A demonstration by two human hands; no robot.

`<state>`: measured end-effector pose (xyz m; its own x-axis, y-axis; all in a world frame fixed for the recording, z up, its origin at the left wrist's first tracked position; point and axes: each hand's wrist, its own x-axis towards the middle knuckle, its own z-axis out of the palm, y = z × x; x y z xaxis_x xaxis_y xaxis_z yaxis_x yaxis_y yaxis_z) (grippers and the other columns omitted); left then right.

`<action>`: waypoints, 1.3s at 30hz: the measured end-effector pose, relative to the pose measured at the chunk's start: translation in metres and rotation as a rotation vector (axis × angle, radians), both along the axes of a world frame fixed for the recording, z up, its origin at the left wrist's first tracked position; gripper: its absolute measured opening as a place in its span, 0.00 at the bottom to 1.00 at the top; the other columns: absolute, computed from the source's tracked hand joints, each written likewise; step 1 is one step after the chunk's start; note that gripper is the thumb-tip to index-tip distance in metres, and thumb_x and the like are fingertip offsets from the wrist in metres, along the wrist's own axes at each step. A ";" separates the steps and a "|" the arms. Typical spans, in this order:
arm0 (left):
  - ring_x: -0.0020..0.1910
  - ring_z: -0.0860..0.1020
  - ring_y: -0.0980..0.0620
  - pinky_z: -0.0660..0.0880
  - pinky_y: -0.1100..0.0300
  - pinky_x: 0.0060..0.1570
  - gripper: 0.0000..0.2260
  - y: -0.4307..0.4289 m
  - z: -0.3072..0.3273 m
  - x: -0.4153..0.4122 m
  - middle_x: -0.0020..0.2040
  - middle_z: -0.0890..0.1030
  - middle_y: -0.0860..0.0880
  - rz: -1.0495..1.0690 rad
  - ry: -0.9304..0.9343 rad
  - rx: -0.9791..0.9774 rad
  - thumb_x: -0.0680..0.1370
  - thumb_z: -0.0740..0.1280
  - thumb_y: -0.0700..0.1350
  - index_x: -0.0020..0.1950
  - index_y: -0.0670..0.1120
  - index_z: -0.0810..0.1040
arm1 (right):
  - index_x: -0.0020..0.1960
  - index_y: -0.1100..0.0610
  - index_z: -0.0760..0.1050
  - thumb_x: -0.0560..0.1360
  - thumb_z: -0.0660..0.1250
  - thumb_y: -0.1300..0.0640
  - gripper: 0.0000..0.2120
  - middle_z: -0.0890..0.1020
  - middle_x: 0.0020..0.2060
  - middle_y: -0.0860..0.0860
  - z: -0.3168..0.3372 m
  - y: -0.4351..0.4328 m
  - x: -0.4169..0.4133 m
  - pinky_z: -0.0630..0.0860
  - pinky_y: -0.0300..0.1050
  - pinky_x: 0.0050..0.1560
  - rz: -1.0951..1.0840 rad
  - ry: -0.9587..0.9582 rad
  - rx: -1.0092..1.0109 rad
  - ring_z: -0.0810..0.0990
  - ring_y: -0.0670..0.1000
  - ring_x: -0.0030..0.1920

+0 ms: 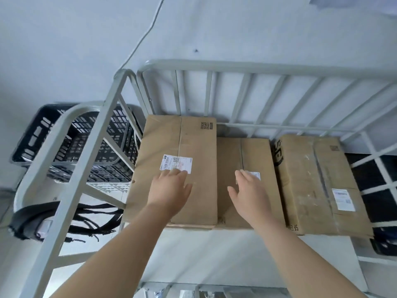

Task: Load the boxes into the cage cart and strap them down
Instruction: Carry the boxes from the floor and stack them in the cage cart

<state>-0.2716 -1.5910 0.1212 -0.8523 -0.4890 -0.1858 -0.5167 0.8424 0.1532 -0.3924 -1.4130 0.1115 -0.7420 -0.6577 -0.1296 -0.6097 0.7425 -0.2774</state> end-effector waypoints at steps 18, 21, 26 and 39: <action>0.61 0.72 0.48 0.64 0.54 0.62 0.17 0.190 0.187 0.020 0.62 0.76 0.52 -0.669 0.268 -0.019 0.79 0.57 0.57 0.62 0.51 0.75 | 0.70 0.58 0.67 0.79 0.59 0.48 0.23 0.74 0.66 0.51 0.204 0.216 0.141 0.67 0.47 0.67 -0.545 0.258 -0.053 0.70 0.52 0.67; 0.63 0.71 0.48 0.64 0.54 0.63 0.19 0.245 0.203 0.035 0.64 0.75 0.53 -0.819 0.286 0.018 0.79 0.57 0.57 0.66 0.52 0.73 | 0.69 0.58 0.68 0.79 0.58 0.48 0.22 0.74 0.65 0.51 0.218 0.267 0.185 0.67 0.46 0.66 -0.688 0.268 -0.054 0.70 0.53 0.66; 0.64 0.70 0.48 0.62 0.54 0.65 0.20 0.349 0.223 0.061 0.66 0.74 0.53 -1.082 0.319 0.062 0.79 0.56 0.58 0.67 0.52 0.72 | 0.63 0.58 0.72 0.78 0.58 0.50 0.17 0.77 0.58 0.52 0.232 0.358 0.266 0.67 0.45 0.62 -0.950 0.284 -0.040 0.73 0.55 0.60; 0.60 0.73 0.48 0.64 0.54 0.62 0.19 0.714 0.215 0.272 0.62 0.76 0.51 -1.715 0.278 0.171 0.79 0.56 0.57 0.65 0.50 0.73 | 0.67 0.55 0.70 0.79 0.58 0.47 0.20 0.76 0.63 0.51 0.230 0.632 0.572 0.65 0.46 0.67 -1.653 0.278 0.106 0.71 0.53 0.65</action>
<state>0.0005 -0.8769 0.3362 -0.3512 0.9315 0.0948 0.9212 0.3257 0.2129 0.1795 -0.7813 0.3413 -0.5859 0.8006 0.1253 0.7723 0.5985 -0.2129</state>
